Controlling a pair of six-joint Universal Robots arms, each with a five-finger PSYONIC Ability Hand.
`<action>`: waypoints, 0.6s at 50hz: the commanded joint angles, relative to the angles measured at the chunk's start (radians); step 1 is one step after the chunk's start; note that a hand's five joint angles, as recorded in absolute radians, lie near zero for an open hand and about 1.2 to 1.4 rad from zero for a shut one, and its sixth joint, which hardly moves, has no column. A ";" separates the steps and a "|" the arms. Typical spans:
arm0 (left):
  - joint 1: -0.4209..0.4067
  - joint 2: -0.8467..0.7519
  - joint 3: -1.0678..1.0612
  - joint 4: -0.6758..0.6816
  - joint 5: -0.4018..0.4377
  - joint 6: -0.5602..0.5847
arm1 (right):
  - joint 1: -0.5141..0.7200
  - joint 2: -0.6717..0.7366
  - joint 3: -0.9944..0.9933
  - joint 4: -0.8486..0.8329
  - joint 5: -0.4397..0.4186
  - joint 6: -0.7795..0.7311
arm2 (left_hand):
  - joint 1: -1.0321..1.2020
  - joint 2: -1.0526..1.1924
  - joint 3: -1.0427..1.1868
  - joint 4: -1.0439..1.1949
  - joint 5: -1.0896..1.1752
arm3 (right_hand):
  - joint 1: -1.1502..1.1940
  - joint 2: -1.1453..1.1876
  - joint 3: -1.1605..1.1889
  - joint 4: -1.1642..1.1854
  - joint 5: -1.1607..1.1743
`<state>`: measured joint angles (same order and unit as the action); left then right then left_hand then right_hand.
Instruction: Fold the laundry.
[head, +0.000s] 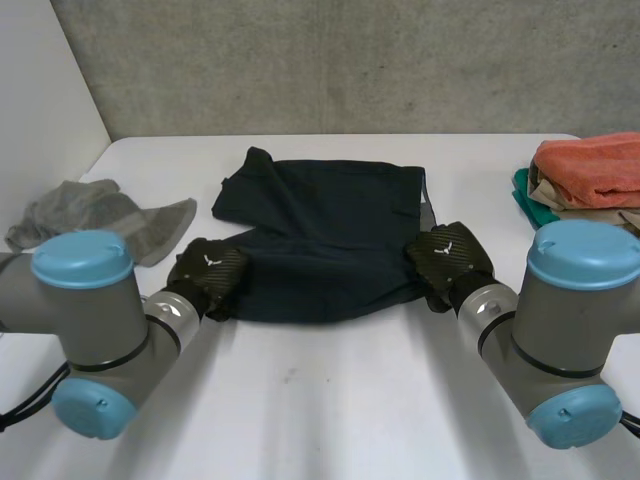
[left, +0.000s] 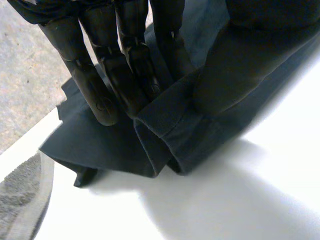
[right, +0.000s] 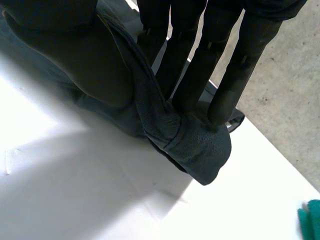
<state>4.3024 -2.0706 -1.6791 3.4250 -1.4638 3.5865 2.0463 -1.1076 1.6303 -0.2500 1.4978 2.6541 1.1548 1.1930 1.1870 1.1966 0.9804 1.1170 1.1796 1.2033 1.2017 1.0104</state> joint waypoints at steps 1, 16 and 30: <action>-0.029 0.234 -0.103 -0.228 -0.001 0.018 | 0.000 -0.119 -0.043 0.253 -0.004 -0.192 | 0.242 0.203 0.209 0.200 0.241 | 0.279 0.217 0.193 0.195 0.211; -0.175 0.518 -0.183 -0.810 0.074 0.218 | -0.011 -0.264 0.011 0.787 -0.018 -0.508 | 0.242 0.203 0.209 0.200 0.241 | 0.279 0.217 0.193 0.195 0.211; -0.135 0.120 0.178 -0.089 -0.091 0.232 | -0.020 -0.120 -0.162 0.474 0.015 -0.290 | 0.242 0.203 0.209 0.200 0.241 | 0.279 0.217 0.193 0.195 0.211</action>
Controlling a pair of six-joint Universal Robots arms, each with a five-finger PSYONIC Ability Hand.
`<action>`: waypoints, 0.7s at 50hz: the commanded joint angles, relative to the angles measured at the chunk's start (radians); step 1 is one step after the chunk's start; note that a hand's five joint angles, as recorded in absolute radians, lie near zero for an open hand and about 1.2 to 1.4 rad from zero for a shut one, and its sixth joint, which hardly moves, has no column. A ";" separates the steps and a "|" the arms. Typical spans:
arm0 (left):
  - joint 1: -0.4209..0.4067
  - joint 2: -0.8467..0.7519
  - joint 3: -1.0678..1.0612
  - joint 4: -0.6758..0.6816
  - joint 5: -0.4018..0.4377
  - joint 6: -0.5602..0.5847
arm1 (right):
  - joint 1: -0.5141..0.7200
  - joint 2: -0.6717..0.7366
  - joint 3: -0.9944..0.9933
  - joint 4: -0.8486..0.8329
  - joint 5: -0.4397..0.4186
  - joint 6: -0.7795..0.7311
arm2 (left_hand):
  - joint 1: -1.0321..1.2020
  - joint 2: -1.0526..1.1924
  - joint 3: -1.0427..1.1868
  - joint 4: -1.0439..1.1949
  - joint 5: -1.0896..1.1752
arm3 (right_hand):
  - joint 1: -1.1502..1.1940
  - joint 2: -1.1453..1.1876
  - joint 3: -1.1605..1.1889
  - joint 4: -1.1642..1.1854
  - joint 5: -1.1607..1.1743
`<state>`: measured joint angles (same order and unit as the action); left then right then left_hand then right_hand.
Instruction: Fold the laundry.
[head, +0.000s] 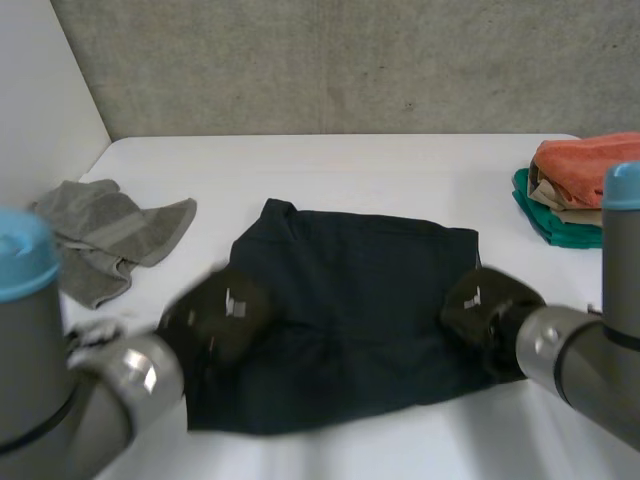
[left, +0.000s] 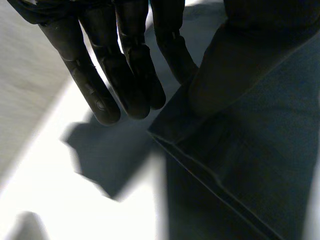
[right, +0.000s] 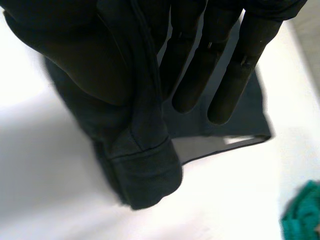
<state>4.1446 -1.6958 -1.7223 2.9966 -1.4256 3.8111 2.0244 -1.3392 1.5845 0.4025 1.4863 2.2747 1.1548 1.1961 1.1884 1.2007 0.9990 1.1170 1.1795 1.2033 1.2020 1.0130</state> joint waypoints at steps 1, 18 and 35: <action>0.028 -0.292 0.256 0.363 -0.145 0.007 | 0.005 0.142 -0.148 -0.236 0.041 0.091 | 0.242 0.200 0.208 0.196 0.223 | 0.279 0.217 0.193 0.194 0.209; 0.092 -0.918 0.931 0.676 -0.174 0.005 | 0.007 0.649 -0.484 -0.936 0.080 -0.056 | 0.242 0.200 0.208 0.196 0.223 | 0.240 0.177 0.153 0.155 0.169; 0.049 -0.616 0.562 0.756 -0.131 -0.171 | -0.068 0.372 -0.354 -0.750 0.085 0.284 | -0.980 -1.022 -1.014 -1.026 -0.999 | -0.942 -1.005 -1.029 -1.027 -1.013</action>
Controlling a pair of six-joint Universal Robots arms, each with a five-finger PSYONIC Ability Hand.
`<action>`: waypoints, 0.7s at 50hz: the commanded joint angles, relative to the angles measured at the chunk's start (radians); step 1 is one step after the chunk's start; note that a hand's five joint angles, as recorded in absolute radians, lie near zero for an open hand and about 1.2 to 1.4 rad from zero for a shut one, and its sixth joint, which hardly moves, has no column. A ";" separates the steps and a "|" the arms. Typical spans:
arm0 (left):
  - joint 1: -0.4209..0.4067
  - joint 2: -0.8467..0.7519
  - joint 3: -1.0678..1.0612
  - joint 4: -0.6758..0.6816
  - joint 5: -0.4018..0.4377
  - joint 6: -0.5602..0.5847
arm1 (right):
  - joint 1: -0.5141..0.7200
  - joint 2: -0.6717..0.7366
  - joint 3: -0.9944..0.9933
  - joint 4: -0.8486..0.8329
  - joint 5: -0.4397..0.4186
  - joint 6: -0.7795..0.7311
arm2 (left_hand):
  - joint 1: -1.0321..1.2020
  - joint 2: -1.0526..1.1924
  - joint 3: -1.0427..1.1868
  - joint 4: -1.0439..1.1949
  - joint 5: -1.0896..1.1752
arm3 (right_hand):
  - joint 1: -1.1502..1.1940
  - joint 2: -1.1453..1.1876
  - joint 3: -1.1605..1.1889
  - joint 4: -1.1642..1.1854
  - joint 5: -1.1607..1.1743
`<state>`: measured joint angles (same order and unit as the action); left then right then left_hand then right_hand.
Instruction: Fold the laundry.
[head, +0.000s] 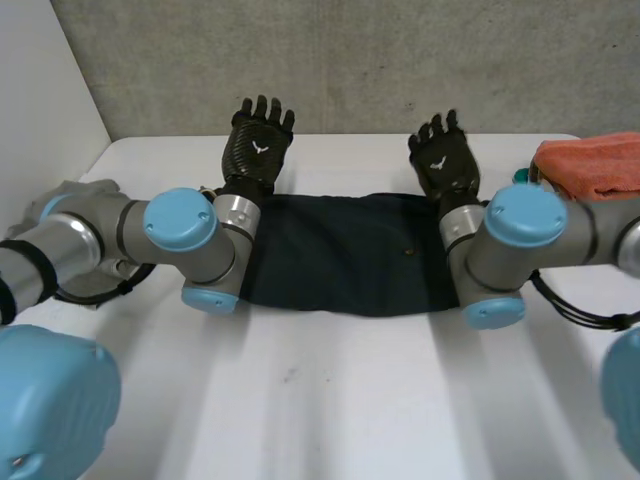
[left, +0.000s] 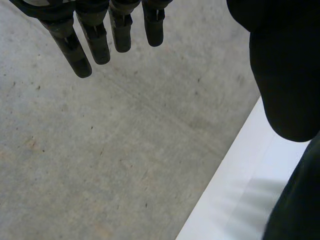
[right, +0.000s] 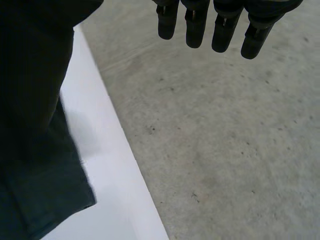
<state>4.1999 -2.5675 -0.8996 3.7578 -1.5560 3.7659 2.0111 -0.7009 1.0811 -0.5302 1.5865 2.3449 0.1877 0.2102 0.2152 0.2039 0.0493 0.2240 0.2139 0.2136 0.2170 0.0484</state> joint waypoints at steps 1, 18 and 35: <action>-0.006 0.282 -0.292 -0.007 -0.001 -0.146 | -0.075 -0.322 0.175 0.276 -0.034 0.253 | -0.013 -0.036 -0.041 -0.029 -0.049 | -0.049 -0.039 -0.039 -0.042 -0.048; -0.017 0.558 -0.688 -0.010 0.010 -0.314 | -0.173 -0.299 0.342 0.553 -0.206 0.402 | -0.013 -0.036 -0.041 -0.029 -0.049 | 0.190 0.200 0.200 0.197 0.191; -0.015 0.596 -0.731 -0.012 0.007 -0.341 | -0.254 -0.308 0.413 0.365 -0.086 0.291 | -0.013 -0.036 -0.041 -0.029 -0.049 | 1.172 1.182 1.183 1.179 1.173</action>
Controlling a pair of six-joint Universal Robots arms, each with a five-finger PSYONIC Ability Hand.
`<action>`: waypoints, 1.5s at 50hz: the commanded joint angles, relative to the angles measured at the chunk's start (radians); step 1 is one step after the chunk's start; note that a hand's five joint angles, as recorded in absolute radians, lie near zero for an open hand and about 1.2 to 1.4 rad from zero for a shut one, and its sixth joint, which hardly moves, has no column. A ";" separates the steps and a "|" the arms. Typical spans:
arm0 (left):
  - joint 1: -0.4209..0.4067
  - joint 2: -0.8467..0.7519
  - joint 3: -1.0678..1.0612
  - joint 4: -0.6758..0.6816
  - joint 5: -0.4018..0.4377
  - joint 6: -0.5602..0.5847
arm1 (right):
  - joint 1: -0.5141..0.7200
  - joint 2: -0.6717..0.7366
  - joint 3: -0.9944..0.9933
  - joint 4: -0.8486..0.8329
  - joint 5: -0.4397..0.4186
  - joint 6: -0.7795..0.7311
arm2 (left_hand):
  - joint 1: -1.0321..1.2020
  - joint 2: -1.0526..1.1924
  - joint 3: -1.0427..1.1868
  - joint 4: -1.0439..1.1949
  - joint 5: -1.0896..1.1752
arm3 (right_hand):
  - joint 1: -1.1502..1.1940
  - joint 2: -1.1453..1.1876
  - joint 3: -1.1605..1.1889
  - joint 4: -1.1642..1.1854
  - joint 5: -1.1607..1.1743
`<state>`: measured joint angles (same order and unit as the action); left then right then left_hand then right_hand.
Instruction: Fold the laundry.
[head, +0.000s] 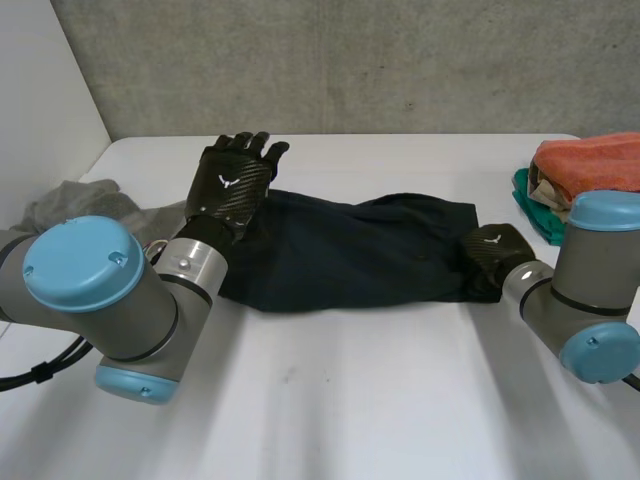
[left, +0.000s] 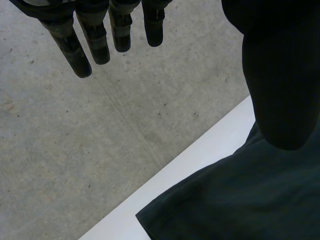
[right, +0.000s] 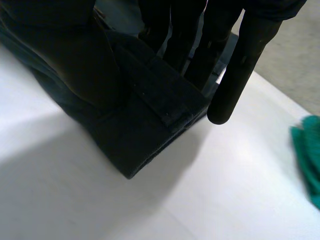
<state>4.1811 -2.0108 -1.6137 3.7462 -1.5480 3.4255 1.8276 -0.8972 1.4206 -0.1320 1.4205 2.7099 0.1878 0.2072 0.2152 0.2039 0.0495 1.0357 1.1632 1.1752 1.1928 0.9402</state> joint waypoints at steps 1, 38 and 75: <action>0.004 0.046 -0.021 0.000 0.000 0.000 | -0.089 -0.146 0.086 -0.031 0.080 -0.097 | -0.013 -0.033 -0.041 -0.029 -0.049 | 0.361 0.233 0.221 0.203 0.282; -0.021 0.172 0.078 -0.029 -0.009 -0.110 | 0.260 -0.345 0.248 -0.316 -0.204 -0.230 | -0.013 -0.033 -0.041 -0.029 -0.049 | -0.861 -0.989 -1.001 -1.018 -0.940; -0.203 -0.470 0.626 -0.704 -0.162 -0.124 | 0.015 0.066 -0.180 0.206 -0.166 0.019 | 0.037 0.018 0.010 0.021 0.001 | -0.861 -0.989 -1.001 -1.018 -0.940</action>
<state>3.9679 -2.4908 -0.9692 3.0740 -1.7182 3.2885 1.8405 -0.8245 1.2502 0.0769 1.2238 2.8157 0.1913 0.2071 0.2152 0.2043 0.0495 0.2045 0.1873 0.2118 0.2153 0.0511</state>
